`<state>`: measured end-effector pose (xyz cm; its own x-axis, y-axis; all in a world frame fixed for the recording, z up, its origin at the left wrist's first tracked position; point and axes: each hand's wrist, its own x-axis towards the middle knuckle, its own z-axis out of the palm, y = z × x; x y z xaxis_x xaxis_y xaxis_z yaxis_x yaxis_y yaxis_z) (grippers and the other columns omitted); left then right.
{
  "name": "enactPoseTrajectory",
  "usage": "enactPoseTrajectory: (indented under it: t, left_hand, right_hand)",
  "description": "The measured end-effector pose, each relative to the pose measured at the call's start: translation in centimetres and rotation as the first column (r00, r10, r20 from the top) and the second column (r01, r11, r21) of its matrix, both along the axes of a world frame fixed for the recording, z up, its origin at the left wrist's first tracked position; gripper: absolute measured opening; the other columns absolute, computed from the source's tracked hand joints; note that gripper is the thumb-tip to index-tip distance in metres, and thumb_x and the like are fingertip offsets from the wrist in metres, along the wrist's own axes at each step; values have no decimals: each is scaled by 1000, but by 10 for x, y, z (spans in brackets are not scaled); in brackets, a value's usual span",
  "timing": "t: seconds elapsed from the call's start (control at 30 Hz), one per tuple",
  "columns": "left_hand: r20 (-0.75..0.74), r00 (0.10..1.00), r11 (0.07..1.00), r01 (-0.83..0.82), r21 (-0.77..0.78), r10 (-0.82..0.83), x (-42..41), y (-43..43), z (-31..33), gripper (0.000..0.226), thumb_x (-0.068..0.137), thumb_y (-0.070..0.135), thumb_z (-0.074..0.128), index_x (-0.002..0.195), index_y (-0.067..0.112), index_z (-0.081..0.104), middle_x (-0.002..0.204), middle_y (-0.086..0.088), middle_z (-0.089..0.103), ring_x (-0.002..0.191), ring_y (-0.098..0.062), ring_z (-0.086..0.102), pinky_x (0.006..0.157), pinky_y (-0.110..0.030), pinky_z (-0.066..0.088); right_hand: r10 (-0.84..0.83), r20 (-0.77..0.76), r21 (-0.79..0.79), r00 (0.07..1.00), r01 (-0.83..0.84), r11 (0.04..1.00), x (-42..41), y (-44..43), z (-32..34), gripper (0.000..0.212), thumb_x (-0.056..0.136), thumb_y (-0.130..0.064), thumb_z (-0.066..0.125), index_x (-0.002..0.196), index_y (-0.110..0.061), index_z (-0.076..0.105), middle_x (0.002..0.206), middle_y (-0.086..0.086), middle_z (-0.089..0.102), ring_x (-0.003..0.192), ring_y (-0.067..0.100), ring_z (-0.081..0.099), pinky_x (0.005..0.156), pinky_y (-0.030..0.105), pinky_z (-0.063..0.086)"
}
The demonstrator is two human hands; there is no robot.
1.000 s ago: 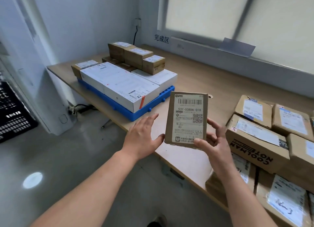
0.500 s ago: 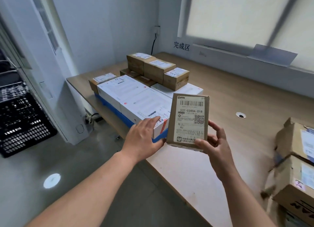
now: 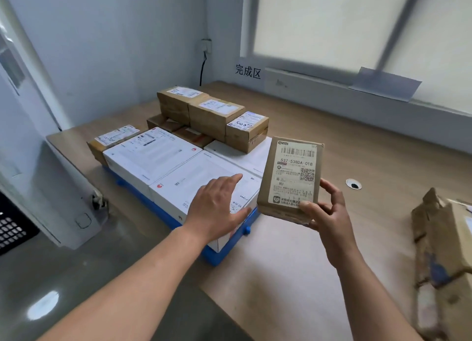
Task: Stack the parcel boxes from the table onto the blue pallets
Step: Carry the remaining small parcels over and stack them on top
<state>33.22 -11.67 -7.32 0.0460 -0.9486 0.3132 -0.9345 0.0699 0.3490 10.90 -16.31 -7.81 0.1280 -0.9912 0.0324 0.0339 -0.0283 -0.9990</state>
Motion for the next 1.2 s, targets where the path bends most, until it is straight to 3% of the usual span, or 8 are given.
enactPoseTrajectory:
  t: [0.37, 0.47, 0.57, 0.67, 0.87, 1.03, 1.2]
  left_hand:
    - [17, 983, 983, 185, -16, -185, 45, -100, 6, 71, 87, 49, 57, 146, 21, 29, 144, 2, 42, 131, -16, 38, 106, -30, 32]
    - [30, 971, 971, 239, -21, -238, 61, -135, 12, 72, 86, 49, 59, 146, 20, 30, 142, 2, 43, 130, -17, 38, 107, -32, 31]
    - [33, 960, 960, 279, -31, -278, 75, -169, 17, 72, 86, 47, 59, 146, 20, 30, 143, 1, 42, 131, -17, 37, 107, -30, 29]
    - [62, 944, 945, 326, -25, -324, 86, -198, 19, 73, 86, 48, 59, 146, 19, 29, 146, 2, 39, 134, -15, 34, 110, -29, 24]
    - [100, 909, 914, 406, 16, -405, 95, -249, 18, 74, 86, 48, 59, 146, 18, 29, 147, 0, 37, 136, -16, 31, 112, -28, 22]
    - [120, 875, 883, 462, 79, -468, 95, -273, 14, 77, 87, 49, 59, 148, 18, 24, 151, 1, 33, 139, -16, 27, 114, -29, 21]
    - [113, 868, 874, 473, 111, -483, 98, -282, 6, 71, 87, 48, 57, 145, 22, 27, 148, 4, 36, 136, -14, 28, 109, -29, 25]
  right_hand:
    - [-180, 8, 96, 984, 178, 979, 49, -72, 7, 69, 62, -26, 66, 127, -31, 43, 94, 1, 74, 78, 14, 69, 65, 34, 50]
    - [-225, -8, 137, 974, 223, 965, 63, -95, 9, 70, 66, -24, 70, 130, -27, 42, 98, 6, 72, 77, 18, 67, 58, 30, 50]
    - [-273, -6, 188, 962, 269, 945, 75, -120, 8, 56, 81, -14, 69, 129, -27, 42, 106, 10, 69, 76, 18, 65, 51, 25, 50]
    - [-298, -38, 216, 954, 299, 929, 84, -143, 5, 54, 82, -15, 68, 127, -29, 42, 114, 12, 66, 80, 21, 65, 50, 25, 50]
    - [-329, -69, 247, 942, 336, 909, 101, -181, 3, 59, 82, -18, 68, 132, -27, 40, 107, 9, 66, 77, 18, 65, 48, 25, 50]
    - [-335, -105, 280, 936, 351, 894, 109, -203, 0, 51, 86, -19, 64, 130, -28, 39, 102, 6, 64, 79, 18, 64, 53, 30, 52]
    - [-289, -215, 321, 933, 347, 882, 115, -215, -6, 44, 89, -32, 60, 129, -17, 45, 100, 1, 65, 85, 18, 64, 67, 36, 52]
